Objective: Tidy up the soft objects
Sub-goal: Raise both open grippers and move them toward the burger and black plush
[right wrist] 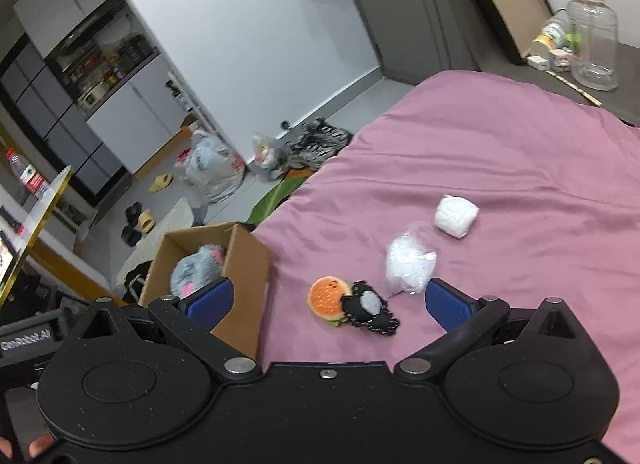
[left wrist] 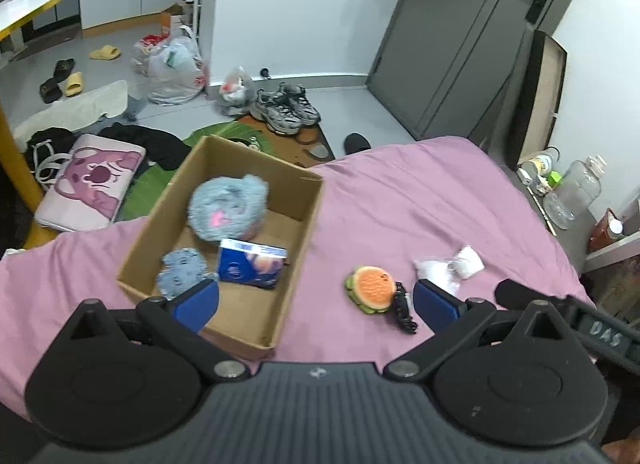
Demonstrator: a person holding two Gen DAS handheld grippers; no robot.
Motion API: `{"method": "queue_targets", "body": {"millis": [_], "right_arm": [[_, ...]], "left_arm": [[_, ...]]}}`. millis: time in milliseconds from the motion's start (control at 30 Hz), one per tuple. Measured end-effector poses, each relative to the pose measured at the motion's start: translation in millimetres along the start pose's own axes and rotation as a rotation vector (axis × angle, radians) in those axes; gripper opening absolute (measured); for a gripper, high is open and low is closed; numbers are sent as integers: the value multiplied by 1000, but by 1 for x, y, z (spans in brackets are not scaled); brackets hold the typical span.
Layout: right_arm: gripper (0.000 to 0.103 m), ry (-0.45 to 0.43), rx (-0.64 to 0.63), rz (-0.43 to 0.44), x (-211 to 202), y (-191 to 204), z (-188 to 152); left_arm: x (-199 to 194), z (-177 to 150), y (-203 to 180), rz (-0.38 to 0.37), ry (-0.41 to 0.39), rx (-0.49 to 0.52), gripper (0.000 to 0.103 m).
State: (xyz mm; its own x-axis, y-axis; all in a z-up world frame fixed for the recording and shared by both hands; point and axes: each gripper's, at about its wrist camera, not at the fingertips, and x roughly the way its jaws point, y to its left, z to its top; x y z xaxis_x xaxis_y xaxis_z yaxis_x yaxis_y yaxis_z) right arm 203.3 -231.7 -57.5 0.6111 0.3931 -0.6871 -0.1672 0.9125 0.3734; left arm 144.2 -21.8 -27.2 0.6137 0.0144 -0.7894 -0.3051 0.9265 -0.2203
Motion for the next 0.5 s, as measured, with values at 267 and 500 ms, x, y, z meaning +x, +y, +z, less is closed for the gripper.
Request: {"method": "queue_targets", "body": {"millis": [267,500], "right_arm": [[102,39,107,74,23,-25,-14],[88,103,162,97,42,-38,-17]], "left_arm": [[19,-5,-20,48,-8,20,101],[41,-9,-27,36,-7,-4,100]]}}
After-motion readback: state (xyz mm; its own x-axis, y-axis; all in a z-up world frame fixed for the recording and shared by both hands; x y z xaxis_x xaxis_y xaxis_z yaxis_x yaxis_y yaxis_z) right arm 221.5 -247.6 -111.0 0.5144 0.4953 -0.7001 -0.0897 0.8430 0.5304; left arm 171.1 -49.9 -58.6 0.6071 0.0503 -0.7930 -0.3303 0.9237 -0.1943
